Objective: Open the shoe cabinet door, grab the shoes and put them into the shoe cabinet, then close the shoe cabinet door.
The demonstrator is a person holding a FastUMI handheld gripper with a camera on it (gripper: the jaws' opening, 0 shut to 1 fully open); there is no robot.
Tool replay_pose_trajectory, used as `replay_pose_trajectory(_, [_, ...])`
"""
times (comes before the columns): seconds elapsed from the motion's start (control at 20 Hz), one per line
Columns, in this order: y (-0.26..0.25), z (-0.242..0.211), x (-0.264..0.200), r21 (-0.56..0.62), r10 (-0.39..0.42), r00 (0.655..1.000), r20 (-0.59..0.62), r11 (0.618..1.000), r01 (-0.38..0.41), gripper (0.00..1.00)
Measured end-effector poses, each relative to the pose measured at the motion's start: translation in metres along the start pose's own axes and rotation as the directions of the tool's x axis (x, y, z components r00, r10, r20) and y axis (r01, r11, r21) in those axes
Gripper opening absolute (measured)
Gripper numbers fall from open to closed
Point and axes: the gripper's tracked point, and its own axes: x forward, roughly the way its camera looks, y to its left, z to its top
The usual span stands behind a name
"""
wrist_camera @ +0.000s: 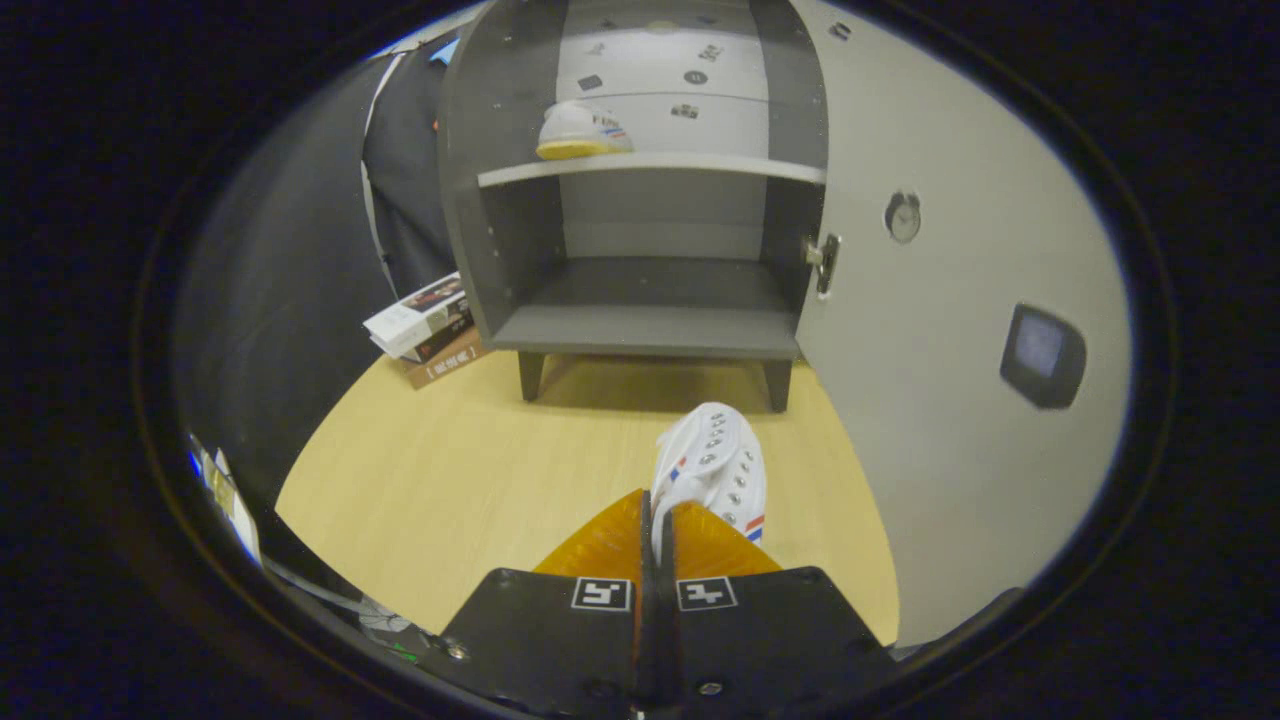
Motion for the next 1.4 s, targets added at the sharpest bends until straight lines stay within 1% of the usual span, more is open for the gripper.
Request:
replay_pose_trajectory(0.15, [0.006, 0.045, -0.027, -0.019, -0.010, 0.997, 0.073, 1.000, 0.011, 0.03])
replay_pose_trajectory(0.35, [0.015, 0.114, -0.059, -0.071, -0.014, 0.984, 0.178, 0.997, 0.028, 0.03])
replay_pose_trajectory(0.65, [0.030, 0.221, -0.078, -0.102, -0.020, 0.949, 0.315, 0.993, 0.055, 0.03])
replay_pose_trajectory(0.75, [0.032, 0.251, -0.074, -0.123, -0.023, 0.940, 0.341, 0.990, 0.069, 0.04])
replay_pose_trajectory(0.95, [0.032, 0.301, -0.050, -0.104, -0.017, 0.933, 0.359, 0.993, 0.058, 0.03])
replay_pose_trajectory(1.2, [0.024, 0.350, -0.006, -0.128, -0.030, 0.929, 0.368, 0.988, 0.082, 0.03])
replay_pose_trajectory(1.4, [0.011, 0.373, 0.033, -0.116, -0.034, 0.938, 0.346, 0.990, 0.079, 0.03])
